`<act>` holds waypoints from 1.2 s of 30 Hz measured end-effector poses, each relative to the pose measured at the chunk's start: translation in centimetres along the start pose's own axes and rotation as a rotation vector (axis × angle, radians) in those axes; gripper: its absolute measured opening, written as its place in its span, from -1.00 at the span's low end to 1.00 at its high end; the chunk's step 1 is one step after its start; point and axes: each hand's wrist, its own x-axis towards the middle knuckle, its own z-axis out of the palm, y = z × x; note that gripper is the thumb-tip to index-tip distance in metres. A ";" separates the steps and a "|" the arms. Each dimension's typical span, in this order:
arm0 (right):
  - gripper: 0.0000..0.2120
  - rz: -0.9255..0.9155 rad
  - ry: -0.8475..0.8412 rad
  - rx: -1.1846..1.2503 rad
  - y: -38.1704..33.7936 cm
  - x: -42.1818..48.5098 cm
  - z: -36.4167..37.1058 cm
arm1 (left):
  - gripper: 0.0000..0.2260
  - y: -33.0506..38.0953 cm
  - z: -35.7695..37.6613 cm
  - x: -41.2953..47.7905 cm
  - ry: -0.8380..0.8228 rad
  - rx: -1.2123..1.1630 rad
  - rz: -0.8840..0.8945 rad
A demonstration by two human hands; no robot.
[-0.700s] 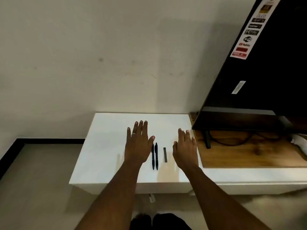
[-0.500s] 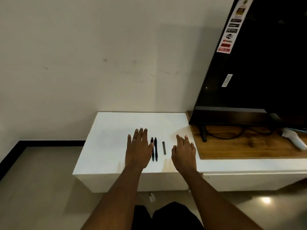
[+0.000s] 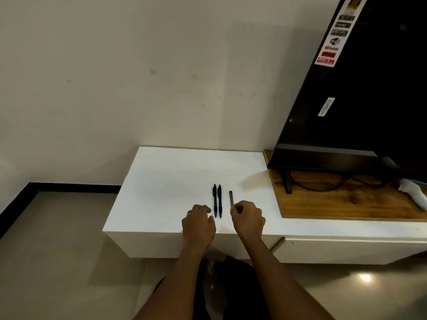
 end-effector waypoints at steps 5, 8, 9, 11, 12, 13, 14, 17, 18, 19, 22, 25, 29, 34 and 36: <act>-0.88 0.045 0.008 0.101 0.2 3.2 2.7 | -0.81 -0.5 2.2 3.3 0.072 -0.196 -0.074; -0.88 0.084 -0.004 0.138 0.5 5.2 4.2 | -0.84 -1.2 3.3 5.5 0.123 -0.274 -0.117; -0.88 0.092 -0.008 0.144 0.7 5.8 4.8 | -0.85 -1.6 3.6 6.1 0.136 -0.291 -0.130; -0.89 0.100 -0.023 0.145 0.8 6.6 5.8 | -0.87 -2.2 4.2 6.8 0.150 -0.323 -0.149; -0.88 0.103 -0.028 0.139 0.9 7.0 6.4 | -0.87 -2.5 4.5 7.2 0.149 -0.330 -0.155; -0.86 0.104 -0.034 0.126 1.0 7.3 7.0 | -0.88 -2.7 4.7 7.6 0.148 -0.331 -0.159; -0.84 0.103 -0.040 0.108 1.1 7.5 7.5 | -0.87 -2.8 4.8 8.1 0.146 -0.335 -0.161; -0.79 0.094 -0.072 0.058 0.8 8.2 8.3 | -0.85 -2.5 4.7 9.5 0.151 -0.372 -0.147; -0.80 0.093 -0.080 0.041 0.5 8.5 8.5 | -0.85 -2.3 4.7 10.0 0.154 -0.379 -0.146; -0.82 0.094 -0.084 0.025 0.2 8.8 8.7 | -0.85 -2.2 4.7 10.4 0.156 -0.386 -0.150; -0.91 0.107 -0.077 -0.027 -0.4 9.6 9.0 | -0.86 -1.9 4.8 11.1 0.158 -0.404 -0.164; -0.88 0.126 -0.066 -0.012 -0.6 10.0 9.1 | -0.86 -1.8 4.9 11.5 0.128 -0.415 -0.152; -0.70 0.168 -0.061 0.076 -0.3 10.1 8.8 | -0.88 -2.1 4.9 11.9 0.101 -0.447 -0.168; -0.69 0.086 -0.089 0.323 -0.3 10.7 6.7 | -0.88 -1.7 4.3 12.2 0.072 -0.621 -0.213; -0.74 0.028 -0.128 0.412 -0.4 10.7 5.9 | -0.87 -1.3 4.0 12.3 0.010 -0.757 -0.238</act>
